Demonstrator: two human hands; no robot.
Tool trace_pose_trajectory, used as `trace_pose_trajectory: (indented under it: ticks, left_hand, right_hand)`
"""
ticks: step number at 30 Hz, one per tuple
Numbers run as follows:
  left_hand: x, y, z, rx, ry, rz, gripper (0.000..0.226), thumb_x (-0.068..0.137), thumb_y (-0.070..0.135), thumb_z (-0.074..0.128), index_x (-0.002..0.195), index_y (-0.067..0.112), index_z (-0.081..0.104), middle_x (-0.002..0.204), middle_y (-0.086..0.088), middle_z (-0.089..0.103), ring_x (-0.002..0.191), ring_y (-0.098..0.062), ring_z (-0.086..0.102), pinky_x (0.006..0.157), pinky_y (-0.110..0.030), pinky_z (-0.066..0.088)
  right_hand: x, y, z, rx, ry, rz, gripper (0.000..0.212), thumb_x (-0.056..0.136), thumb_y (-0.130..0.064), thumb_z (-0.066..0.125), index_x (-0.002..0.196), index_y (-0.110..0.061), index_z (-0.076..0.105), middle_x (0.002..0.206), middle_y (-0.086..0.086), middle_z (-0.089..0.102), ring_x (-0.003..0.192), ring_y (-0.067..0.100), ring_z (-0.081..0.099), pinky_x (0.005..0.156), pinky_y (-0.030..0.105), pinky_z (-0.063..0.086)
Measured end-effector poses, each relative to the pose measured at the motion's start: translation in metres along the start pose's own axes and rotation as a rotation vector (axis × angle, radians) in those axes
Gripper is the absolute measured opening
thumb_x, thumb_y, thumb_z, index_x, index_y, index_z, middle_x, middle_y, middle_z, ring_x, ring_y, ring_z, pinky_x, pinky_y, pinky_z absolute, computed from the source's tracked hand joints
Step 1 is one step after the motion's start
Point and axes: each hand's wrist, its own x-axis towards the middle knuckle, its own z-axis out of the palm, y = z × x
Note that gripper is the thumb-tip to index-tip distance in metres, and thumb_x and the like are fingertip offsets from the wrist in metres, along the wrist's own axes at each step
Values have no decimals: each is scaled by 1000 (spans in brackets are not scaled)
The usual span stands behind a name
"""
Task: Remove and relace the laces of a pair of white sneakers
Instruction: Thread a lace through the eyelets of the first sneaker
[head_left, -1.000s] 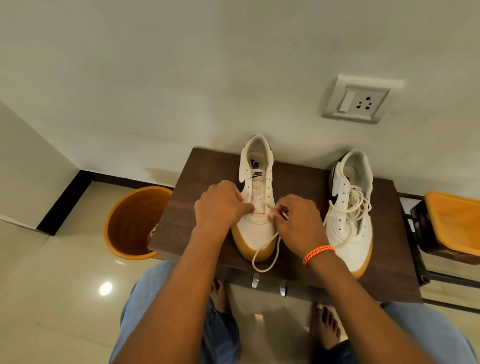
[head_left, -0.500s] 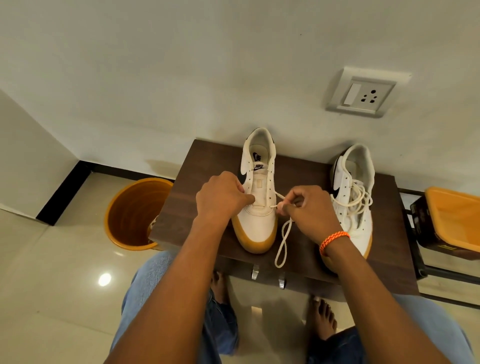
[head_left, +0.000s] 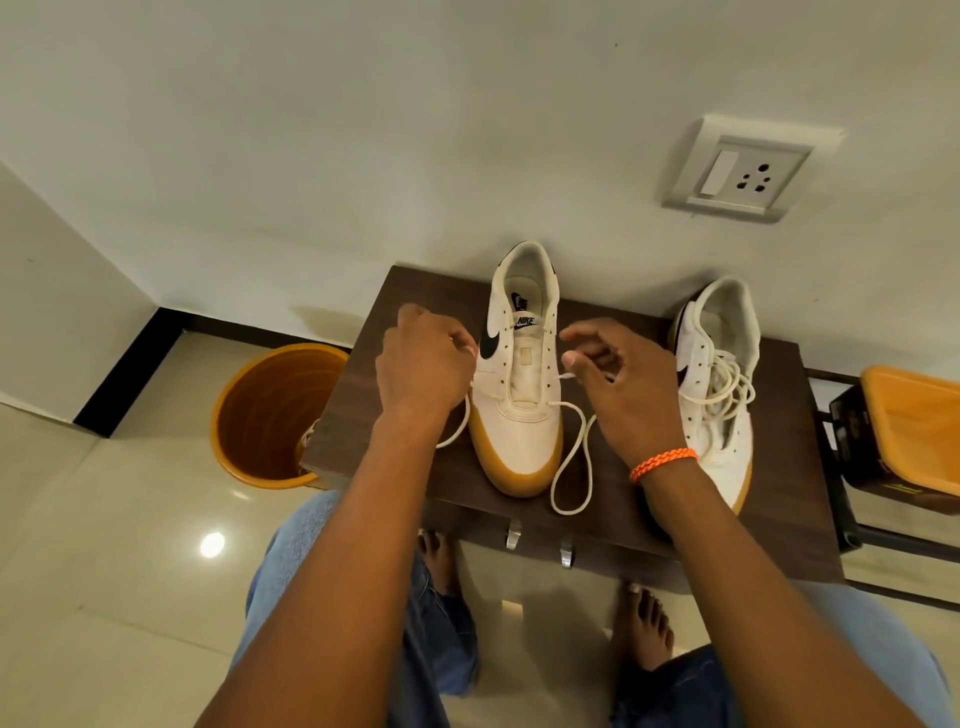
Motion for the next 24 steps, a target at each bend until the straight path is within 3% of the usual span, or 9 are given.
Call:
trace_pose_trajectory:
  ticks: [4,7,10,14,18,24]
  left_hand:
    - [5,2,-1,-139,-151,45,15,97,21,71,89,31,80,90,15,72,84,-4,65,78,-29,54]
    - [5,7,-2,-269,-254,171,9,98,34,73,97,31,82,92,17,76,87,-1,67,77,-27,52]
    - [2,11,1,-353,-423,211,20,100,42,69,97,28,83,89,14,78,83,1,68,77,-27,53]
    - [4,10,6,-321,-410,202,21,99,38,72,83,27,80,81,12,77,75,1,69,76,-34,59]
    - [2,12,0,-376,-394,146,20,98,36,74,85,23,81,77,8,77,54,1,63,64,-23,52]
    - [0,16,-5,-497,-376,71,19,94,36,78,85,20,81,72,2,76,50,-7,59,56,-17,50]
  right_hand:
    - [0,2,13,-50,-19,15,13,93,-18,77,105,-18,82,100,-4,78,91,3,70,86,21,59]
    - [2,-1,14,66,-34,41,15,92,-12,78,106,-17,82,100,-6,78,95,5,73,89,29,61]
    - [3,-3,17,115,-35,35,17,92,-11,77,108,-17,81,101,-7,78,97,7,73,89,33,62]
    - [2,-1,21,148,-27,49,17,92,-15,79,109,-16,80,104,-5,78,98,7,73,89,32,62]
    - [2,0,23,15,-51,-19,18,92,-23,78,110,-21,82,103,-5,75,98,10,68,86,24,59]
    - [3,5,30,-44,-71,-16,16,93,-32,77,108,-28,80,98,-16,69,95,13,60,80,20,43]
